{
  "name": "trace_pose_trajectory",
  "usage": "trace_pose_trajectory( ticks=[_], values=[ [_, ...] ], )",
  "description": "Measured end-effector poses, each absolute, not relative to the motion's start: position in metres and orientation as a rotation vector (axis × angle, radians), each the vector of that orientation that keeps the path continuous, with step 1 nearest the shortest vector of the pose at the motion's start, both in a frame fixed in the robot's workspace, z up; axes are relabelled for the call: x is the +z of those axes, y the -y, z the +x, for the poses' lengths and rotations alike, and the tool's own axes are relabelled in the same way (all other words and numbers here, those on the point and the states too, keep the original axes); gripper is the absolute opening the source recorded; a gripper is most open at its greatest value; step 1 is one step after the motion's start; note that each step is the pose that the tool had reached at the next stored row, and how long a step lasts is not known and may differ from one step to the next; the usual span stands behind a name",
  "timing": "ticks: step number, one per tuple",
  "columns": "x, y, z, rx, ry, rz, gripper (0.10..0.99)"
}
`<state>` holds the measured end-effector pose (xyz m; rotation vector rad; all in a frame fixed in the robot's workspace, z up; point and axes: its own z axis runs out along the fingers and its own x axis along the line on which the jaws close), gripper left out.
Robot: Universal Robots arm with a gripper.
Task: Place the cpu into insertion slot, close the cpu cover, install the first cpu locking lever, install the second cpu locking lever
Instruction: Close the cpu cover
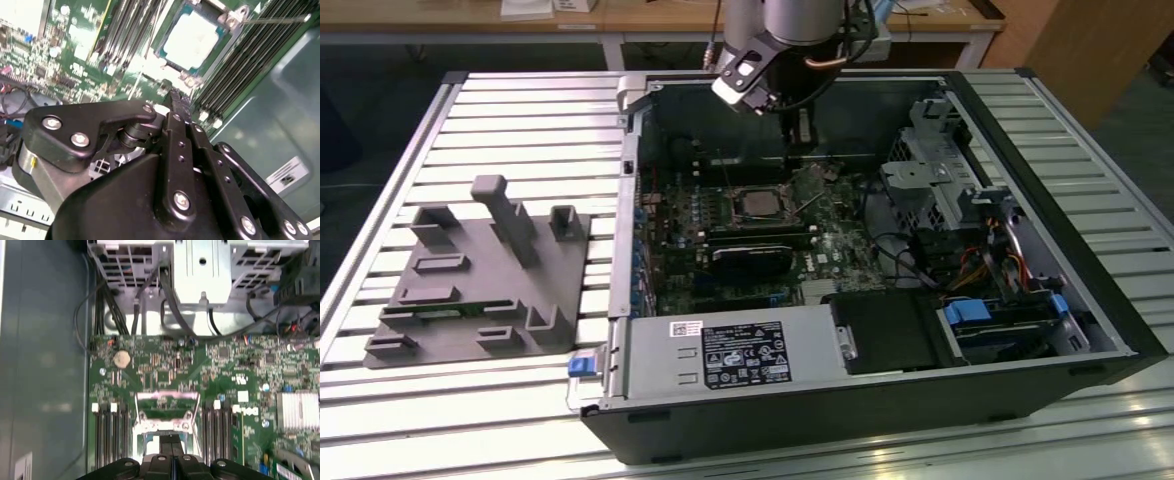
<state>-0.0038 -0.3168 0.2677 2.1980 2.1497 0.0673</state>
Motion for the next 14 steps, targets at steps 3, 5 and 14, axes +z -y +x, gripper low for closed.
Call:
trace_pose_trajectory(
  ticks=[3,5,14],
  values=[
    [0.268,0.317,0.005,0.067,-2.150,2.198,0.106],
    [0.268,0.316,0.011,0.067,-2.150,2.198,0.106],
    [0.267,0.316,0.044,0.061,-2.152,2.200,0.106]
  ],
)
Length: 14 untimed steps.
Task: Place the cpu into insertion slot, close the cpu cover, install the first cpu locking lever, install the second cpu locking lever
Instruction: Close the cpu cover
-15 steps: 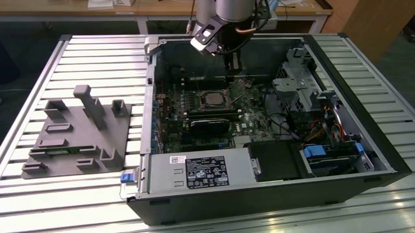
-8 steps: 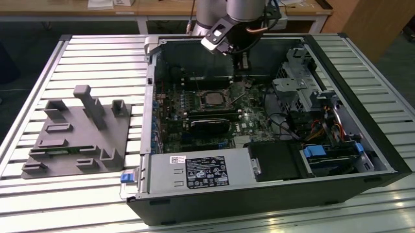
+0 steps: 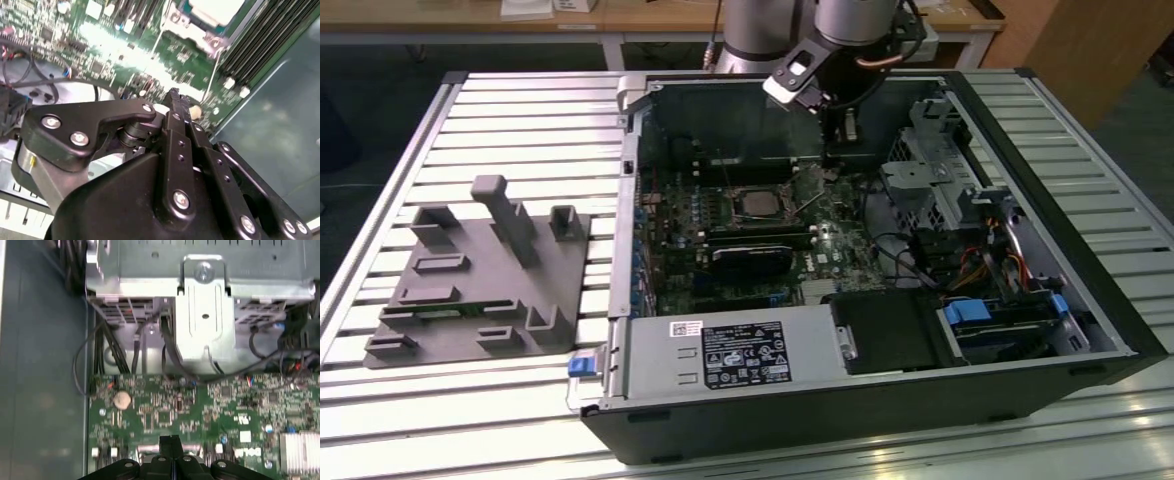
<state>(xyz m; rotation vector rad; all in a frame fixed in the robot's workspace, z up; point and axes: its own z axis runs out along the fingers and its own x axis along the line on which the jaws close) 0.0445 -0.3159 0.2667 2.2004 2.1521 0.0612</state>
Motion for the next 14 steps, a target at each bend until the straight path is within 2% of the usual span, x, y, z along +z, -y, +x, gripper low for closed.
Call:
trace_pose_trajectory(
  ticks=[14],
  values=[
    [0.246,0.316,0.058,0.051,-2.157,2.205,0.106]
  ],
)
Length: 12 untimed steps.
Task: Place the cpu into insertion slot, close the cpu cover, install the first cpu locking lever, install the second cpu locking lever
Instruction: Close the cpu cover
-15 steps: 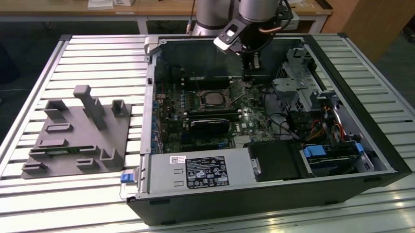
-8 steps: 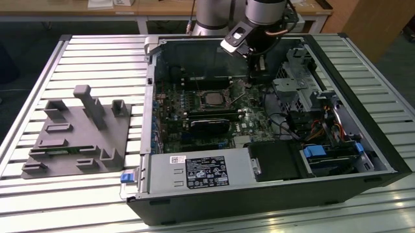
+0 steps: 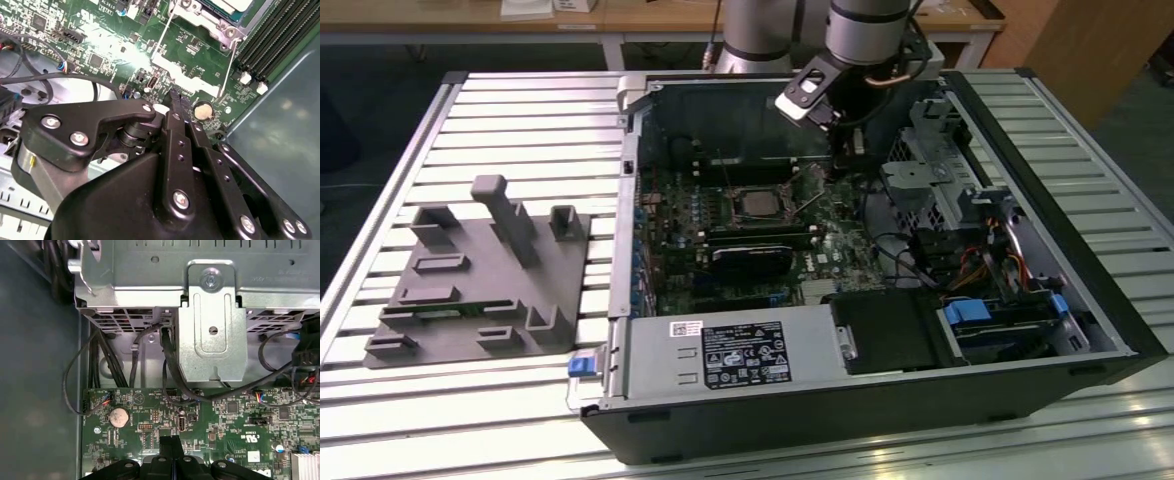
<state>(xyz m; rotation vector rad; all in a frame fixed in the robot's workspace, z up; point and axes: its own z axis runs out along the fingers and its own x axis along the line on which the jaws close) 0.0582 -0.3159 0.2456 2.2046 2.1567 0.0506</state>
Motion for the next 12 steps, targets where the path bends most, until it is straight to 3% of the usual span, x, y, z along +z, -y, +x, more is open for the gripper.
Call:
trace_pose_trajectory(
  ticks=[12],
  values=[
    [0.2372,0.3159,0.0586,0.042,-2.161,2.209,0.106]
  ],
)
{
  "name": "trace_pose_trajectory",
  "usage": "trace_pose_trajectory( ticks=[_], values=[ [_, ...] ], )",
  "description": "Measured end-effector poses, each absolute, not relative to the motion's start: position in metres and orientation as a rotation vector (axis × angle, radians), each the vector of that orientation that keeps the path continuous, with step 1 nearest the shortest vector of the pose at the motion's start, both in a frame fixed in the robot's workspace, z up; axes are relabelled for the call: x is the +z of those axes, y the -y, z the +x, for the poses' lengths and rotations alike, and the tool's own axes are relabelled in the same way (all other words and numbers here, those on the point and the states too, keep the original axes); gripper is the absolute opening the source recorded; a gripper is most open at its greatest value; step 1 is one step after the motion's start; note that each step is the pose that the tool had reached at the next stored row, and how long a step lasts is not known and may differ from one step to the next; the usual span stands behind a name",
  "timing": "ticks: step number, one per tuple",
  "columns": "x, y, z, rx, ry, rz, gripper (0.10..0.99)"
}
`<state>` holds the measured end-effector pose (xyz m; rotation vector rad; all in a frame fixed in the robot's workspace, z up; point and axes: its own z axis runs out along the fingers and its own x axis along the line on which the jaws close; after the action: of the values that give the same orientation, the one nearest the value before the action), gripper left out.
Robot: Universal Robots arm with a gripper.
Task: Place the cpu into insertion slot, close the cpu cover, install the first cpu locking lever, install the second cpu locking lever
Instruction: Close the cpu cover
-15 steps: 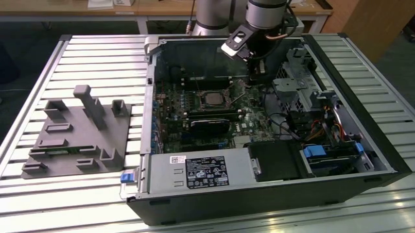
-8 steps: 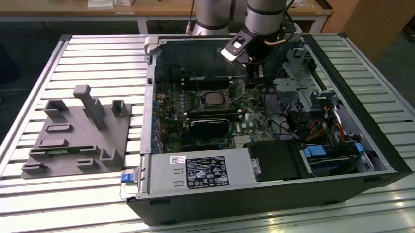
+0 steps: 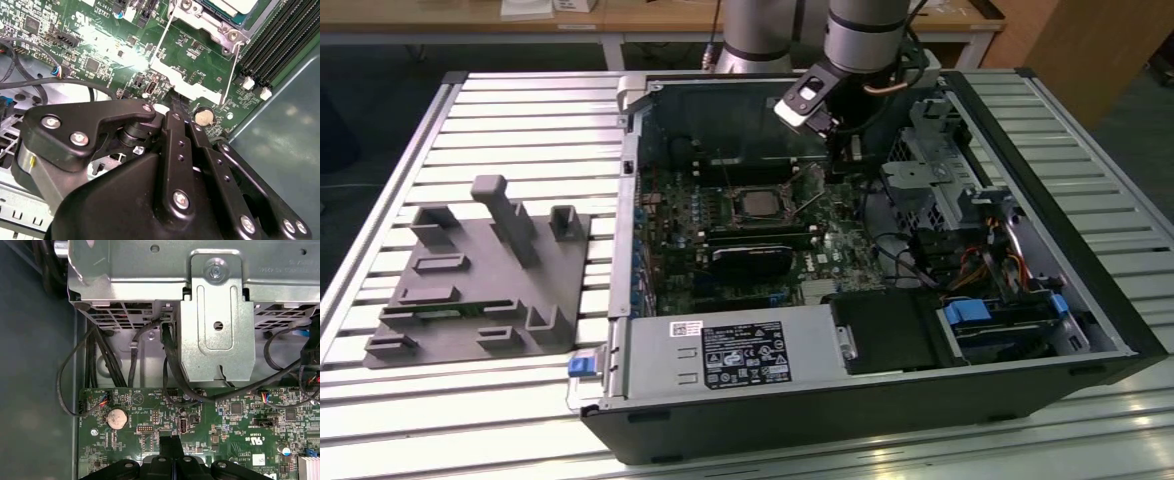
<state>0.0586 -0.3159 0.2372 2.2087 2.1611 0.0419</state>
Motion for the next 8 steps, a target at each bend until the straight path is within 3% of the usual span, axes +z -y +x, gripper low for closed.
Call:
trace_pose_trajectory(
  ticks=[8],
  values=[
    [0.2361,0.3159,0.0597,-0.074,-2.210,2.257,0.106]
  ],
)
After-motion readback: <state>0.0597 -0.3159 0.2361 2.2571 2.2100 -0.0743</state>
